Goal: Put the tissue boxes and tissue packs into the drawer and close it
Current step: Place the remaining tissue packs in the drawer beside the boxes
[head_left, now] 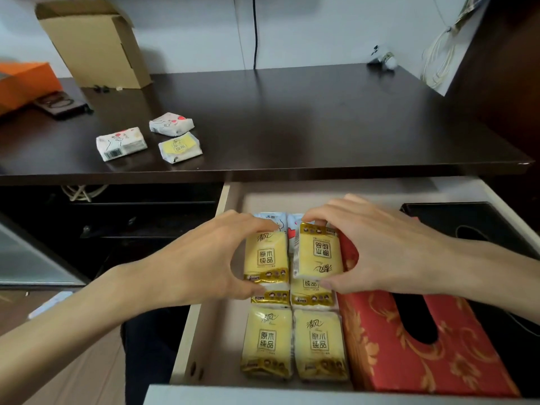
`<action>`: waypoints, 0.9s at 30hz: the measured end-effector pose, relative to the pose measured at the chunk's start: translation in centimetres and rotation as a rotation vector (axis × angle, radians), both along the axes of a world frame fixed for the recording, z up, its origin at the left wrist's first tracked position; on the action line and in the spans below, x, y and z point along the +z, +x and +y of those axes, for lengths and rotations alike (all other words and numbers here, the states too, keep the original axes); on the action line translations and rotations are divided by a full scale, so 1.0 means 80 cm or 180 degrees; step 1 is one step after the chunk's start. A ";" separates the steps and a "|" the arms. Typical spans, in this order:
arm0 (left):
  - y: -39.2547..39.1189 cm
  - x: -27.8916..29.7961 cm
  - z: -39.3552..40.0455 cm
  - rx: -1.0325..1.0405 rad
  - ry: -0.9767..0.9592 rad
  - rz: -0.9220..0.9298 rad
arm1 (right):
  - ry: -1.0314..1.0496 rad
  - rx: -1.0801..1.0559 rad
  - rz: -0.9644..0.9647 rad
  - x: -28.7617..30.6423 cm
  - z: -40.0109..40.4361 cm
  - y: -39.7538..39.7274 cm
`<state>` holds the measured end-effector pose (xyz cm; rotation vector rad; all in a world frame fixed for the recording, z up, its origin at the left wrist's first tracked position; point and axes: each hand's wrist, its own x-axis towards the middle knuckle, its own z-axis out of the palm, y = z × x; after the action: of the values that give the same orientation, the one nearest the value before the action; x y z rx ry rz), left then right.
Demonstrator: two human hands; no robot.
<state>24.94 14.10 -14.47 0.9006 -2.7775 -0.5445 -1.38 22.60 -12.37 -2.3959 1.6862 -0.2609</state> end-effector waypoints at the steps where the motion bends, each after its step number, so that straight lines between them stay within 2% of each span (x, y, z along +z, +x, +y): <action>1: 0.000 -0.001 0.001 -0.0023 -0.0010 0.0005 | -0.0001 0.0000 -0.0009 0.002 0.001 0.001; 5: -0.005 0.017 -0.009 -0.0029 -0.0185 0.0027 | -0.0388 -0.0111 0.0152 0.020 -0.015 -0.002; 8: -0.018 0.054 -0.040 0.0054 -0.0444 0.0196 | -0.0822 -0.0661 -0.0123 0.046 -0.072 -0.025; 13: -0.068 0.091 -0.118 0.0408 -0.0753 0.0194 | -0.0338 -0.1511 -0.0198 0.061 -0.183 -0.057; 17: -0.092 0.088 -0.160 0.0575 -0.0494 -0.0198 | -0.0055 -0.1554 0.0151 0.055 -0.203 -0.063; 22: -0.096 0.076 -0.176 0.0618 -0.0295 -0.0200 | -0.0157 -0.0966 0.0077 0.053 -0.193 -0.084; 27: -0.099 0.073 -0.176 0.0585 -0.0254 -0.0139 | -0.0619 -0.1386 0.0499 0.039 -0.189 -0.078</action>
<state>17.02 0.05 -8.61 1.1468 -2.6950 -0.3862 -7.60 7.48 -9.23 -2.1946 2.3489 -0.3205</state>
